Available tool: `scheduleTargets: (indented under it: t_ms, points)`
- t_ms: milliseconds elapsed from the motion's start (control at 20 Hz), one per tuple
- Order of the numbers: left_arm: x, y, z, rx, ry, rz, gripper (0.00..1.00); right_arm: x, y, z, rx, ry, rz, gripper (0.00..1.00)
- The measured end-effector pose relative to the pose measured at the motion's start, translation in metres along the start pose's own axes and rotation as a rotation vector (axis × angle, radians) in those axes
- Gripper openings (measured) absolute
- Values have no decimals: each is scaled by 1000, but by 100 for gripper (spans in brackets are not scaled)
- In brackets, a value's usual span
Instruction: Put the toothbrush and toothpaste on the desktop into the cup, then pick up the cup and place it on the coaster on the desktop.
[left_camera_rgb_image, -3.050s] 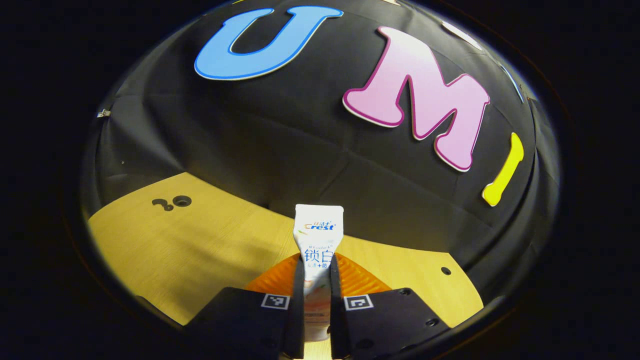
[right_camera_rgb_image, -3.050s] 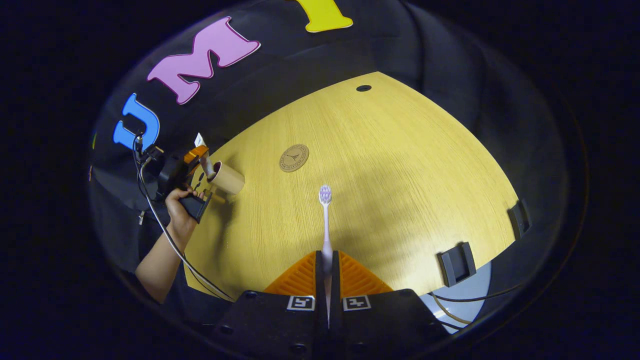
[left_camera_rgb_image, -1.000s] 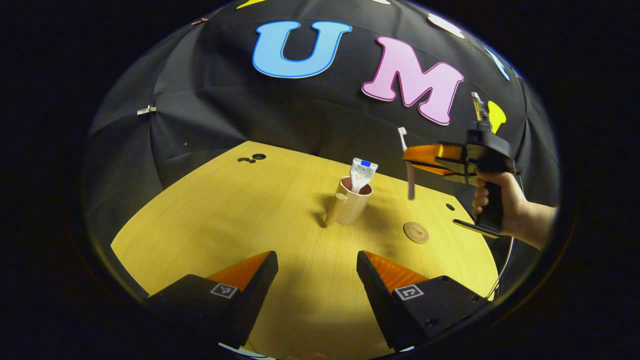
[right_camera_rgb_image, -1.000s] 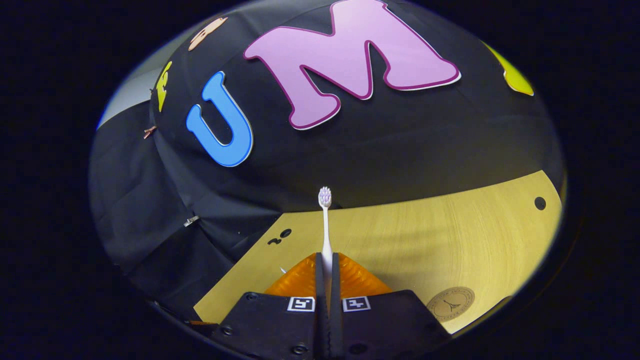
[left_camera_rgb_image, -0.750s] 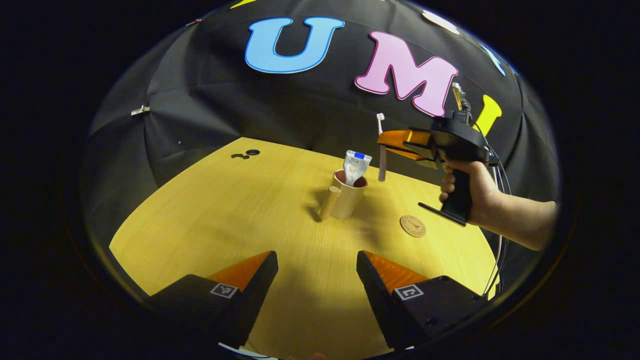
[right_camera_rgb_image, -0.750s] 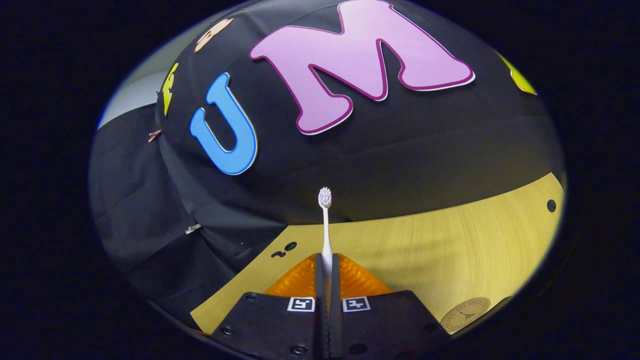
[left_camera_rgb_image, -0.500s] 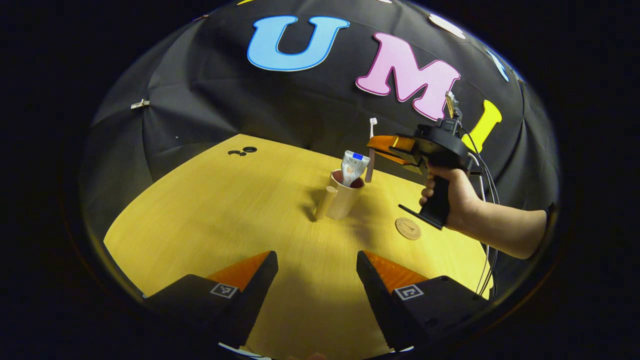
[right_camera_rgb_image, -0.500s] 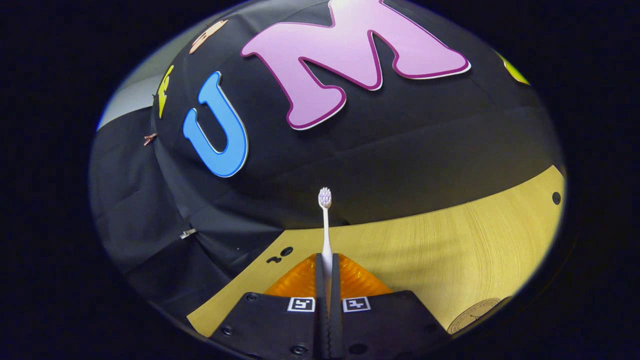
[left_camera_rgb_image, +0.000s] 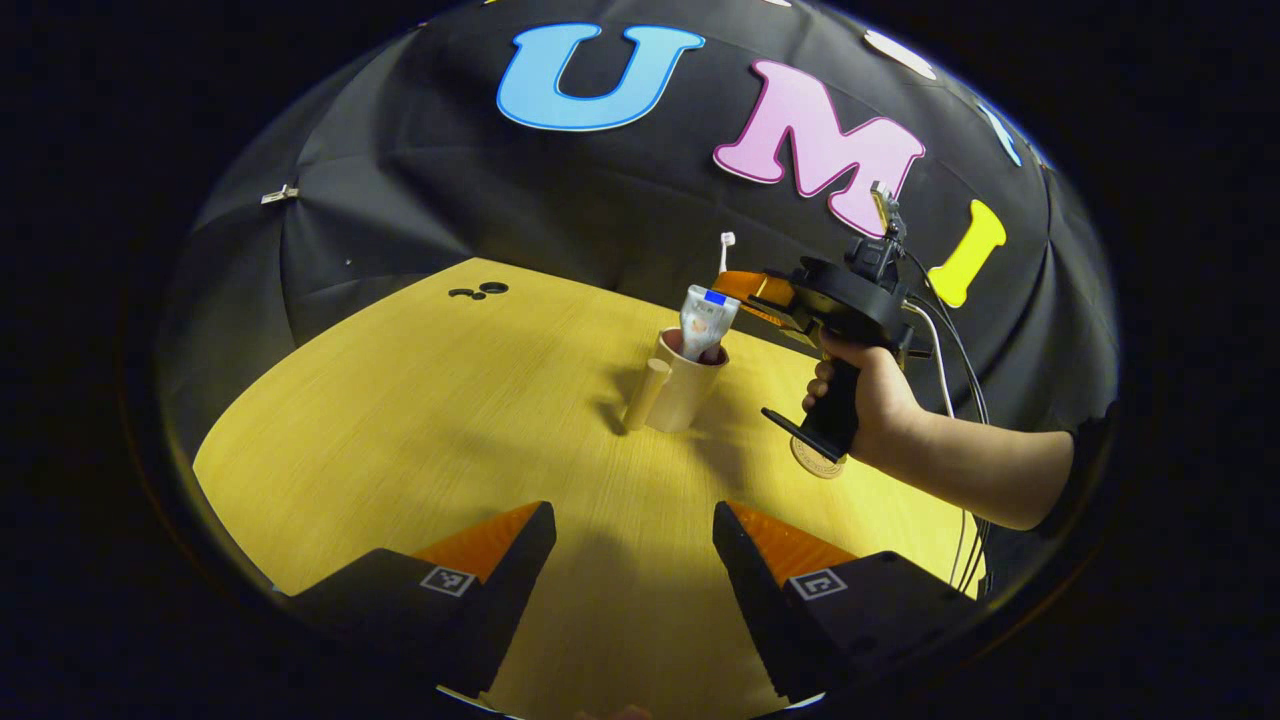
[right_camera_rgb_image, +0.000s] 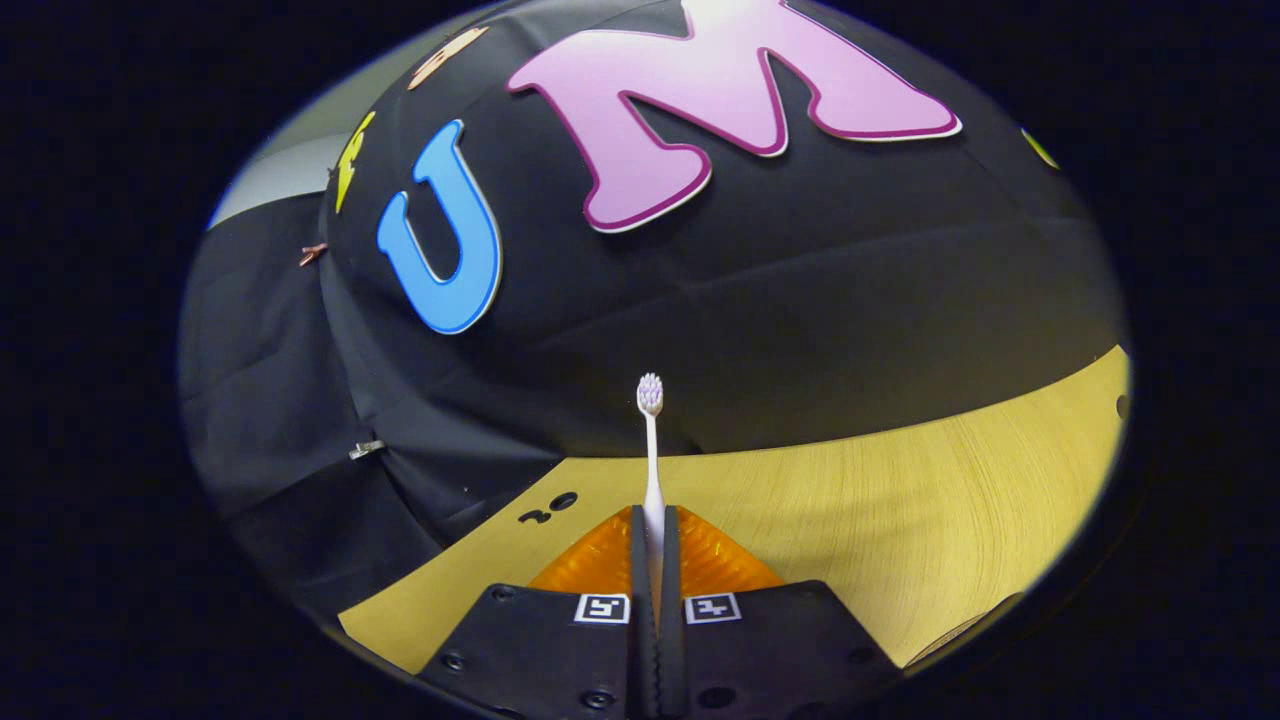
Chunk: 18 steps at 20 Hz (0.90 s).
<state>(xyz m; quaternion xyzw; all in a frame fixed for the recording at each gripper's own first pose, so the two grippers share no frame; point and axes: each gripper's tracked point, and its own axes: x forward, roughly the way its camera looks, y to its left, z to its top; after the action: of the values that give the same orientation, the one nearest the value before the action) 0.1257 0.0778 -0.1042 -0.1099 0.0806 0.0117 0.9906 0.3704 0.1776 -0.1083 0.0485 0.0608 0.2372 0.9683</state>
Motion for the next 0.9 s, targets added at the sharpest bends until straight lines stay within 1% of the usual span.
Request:
scheduleTargets:
  t_ms: [50, 100, 150, 200, 350, 450, 500, 600, 650, 800, 900]
  points:
    - [2, 1, -1, -10, 1, 3, 98, 1, 1, -5, -16, -1, 3, 18]
    - [4, 1, -3, -19, 2, 5, 98, 1, 0, -11, -24, 1, 3, 5]
    - [6, 2, -4, -23, 2, 6, 98, -2, -2, -18, -31, 5, -2, 18]
    - [8, 3, -5, -23, 3, 7, 98, -5, -2, -24, -31, 1, 1, 6]
    - [12, 5, -4, -11, 3, 11, 98, -13, 0, -32, -61, 4, -1, 7]
    - [13, 4, -1, 8, -6, 9, 98, -22, 0, -29, -66, -2, -7, 10]
    - [14, 3, 2, 23, -9, 9, 98, -28, -1, -27, -62, -6, -12, 34]
    - [15, 3, 9, 52, -18, 5, 98, -44, -9, -23, -53, -12, -38, 46]
    - [14, 2, 14, 62, -22, -2, 98, -56, -12, -18, -44, -16, -43, 46]
    - [19, 1, 24, 107, -11, -20, 98, -89, -30, -7, -47, -15, -99, 91]
    - [23, -1, 29, 158, 11, -44, 98, -116, -48, -2, -58, 3, -151, 96]
